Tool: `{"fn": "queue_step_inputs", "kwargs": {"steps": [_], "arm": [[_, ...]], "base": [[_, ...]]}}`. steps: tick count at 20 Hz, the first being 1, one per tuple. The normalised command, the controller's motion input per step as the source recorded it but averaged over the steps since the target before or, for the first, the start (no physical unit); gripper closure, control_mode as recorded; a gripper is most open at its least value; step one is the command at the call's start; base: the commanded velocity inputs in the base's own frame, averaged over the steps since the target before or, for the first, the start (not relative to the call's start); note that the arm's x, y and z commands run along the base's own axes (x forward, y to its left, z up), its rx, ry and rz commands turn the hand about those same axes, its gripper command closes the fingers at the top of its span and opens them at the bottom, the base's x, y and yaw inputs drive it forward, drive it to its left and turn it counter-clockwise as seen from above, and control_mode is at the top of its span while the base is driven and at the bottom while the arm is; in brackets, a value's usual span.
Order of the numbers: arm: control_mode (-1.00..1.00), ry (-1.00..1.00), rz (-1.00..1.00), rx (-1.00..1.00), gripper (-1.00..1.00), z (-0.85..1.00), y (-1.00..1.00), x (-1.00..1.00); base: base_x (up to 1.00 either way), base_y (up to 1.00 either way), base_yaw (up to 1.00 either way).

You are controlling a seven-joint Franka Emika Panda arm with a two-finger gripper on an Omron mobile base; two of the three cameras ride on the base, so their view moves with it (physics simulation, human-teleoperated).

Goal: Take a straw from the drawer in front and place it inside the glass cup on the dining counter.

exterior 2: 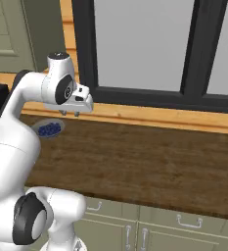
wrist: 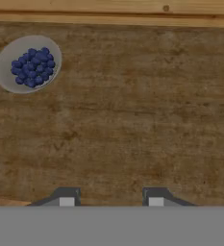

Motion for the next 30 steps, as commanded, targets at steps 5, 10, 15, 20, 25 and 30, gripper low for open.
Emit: {"fn": "queue_step_inputs", "kwargs": {"steps": [5, 10, 15, 20, 25, 30], "arm": [[1.00, -0.01, 0.00, 0.00, -1.00, 0.00, 0.00, -0.06], [1.00, 0.00, 0.00, 0.00, -1.00, 0.00, 0.00, 0.00], [1.00, 0.00, 0.00, 0.00, -1.00, 0.00, 0.00, 0.00], [1.00, 0.00, 0.00, 0.00, -1.00, 0.00, 0.00, 0.00], [1.00, 0.00, 0.00, 0.00, -1.00, 0.00, 0.00, 0.00], [1.00, 0.00, 0.00, 0.00, -1.00, 0.00, 0.00, 0.00]], "base": [[-0.42, 0.00, 0.00], [-0.82, -0.22, 0.01], [-0.06, -0.51, 0.20], [0.00, -0.88, 0.45], [0.00, -0.93, 0.58], [0.02, -0.83, 0.62]]}}
